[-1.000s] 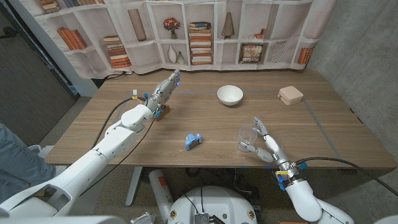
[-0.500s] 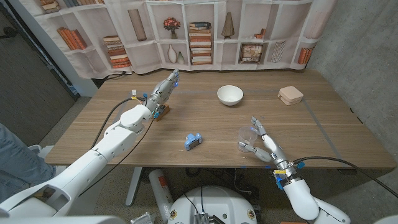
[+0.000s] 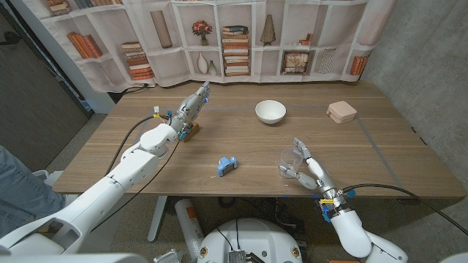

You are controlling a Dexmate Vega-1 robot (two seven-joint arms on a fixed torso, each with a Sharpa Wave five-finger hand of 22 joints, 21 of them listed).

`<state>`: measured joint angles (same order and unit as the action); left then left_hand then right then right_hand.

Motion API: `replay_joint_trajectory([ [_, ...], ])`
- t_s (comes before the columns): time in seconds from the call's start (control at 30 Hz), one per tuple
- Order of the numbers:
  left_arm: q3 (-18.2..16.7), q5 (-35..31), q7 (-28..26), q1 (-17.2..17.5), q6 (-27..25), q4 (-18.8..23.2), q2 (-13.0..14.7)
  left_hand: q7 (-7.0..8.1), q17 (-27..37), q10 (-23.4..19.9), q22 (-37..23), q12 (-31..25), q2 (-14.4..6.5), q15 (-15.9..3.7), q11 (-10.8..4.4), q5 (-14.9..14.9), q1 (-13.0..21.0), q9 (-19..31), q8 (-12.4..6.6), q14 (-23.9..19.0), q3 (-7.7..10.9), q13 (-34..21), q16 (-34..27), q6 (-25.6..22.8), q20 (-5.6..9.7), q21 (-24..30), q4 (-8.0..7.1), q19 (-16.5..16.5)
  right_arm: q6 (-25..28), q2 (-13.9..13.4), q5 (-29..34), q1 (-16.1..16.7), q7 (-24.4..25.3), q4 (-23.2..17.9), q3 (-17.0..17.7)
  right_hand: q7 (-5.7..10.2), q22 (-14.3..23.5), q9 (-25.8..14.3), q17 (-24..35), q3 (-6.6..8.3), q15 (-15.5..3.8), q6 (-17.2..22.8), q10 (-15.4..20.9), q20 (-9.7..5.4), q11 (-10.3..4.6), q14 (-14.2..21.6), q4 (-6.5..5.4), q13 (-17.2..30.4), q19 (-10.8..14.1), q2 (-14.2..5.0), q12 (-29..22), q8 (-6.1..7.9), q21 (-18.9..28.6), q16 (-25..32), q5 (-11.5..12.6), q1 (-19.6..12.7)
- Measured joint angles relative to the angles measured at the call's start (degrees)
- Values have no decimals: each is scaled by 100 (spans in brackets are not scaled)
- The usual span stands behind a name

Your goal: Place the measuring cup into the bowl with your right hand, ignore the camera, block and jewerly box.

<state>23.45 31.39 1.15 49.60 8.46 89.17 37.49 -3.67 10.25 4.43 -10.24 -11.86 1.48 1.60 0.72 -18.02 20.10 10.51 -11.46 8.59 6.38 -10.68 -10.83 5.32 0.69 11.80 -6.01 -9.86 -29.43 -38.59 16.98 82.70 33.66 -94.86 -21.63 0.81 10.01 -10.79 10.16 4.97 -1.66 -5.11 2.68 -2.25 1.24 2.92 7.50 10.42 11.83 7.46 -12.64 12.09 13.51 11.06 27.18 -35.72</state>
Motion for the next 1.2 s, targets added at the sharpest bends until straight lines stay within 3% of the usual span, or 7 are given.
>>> replay_joint_trajectory([
  [0.6, -13, 29, 20, 15, 1, -43, -2, 0, 0, 0, 0, 0, -24, 0, 0, 0, -24, 0, 0, 0, -34, 0, 0, 0, 0, 0, 2, 0, -11, 117, 30, -94, 192, 104, -90, 60, -1, 0, 13, -47, -10, 495, 802, 11, -80, 276, 1, 13, 195, -138, -222, 85, -79, 4, 88, -195],
  [0.93, -6, 46, 64, -51, 34, -155, -47, 0, 0, 0, 0, 0, -24, 0, 0, 0, -24, 0, 0, 0, -33, 0, 0, 0, 0, 0, 1, 0, 65, 169, 34, -148, 259, 133, -137, 94, 17, 0, 12, -70, -61, 878, 1377, -5, -138, 905, -23, 12, 498, -264, -377, 150, -78, 142, 144, -399],
  [1.2, 22, 51, 102, -104, 64, -244, -92, 0, 0, 0, 0, 0, -23, 0, 0, 0, -24, 0, 0, 0, -63, 0, 0, 0, 0, 0, 1, 0, 103, 192, 34, -167, 335, 141, -157, 95, 27, 0, 39, -70, -71, 1099, 1547, -20, -178, 1237, -23, 39, 717, -333, -421, 171, -55, 176, 143, -468],
])
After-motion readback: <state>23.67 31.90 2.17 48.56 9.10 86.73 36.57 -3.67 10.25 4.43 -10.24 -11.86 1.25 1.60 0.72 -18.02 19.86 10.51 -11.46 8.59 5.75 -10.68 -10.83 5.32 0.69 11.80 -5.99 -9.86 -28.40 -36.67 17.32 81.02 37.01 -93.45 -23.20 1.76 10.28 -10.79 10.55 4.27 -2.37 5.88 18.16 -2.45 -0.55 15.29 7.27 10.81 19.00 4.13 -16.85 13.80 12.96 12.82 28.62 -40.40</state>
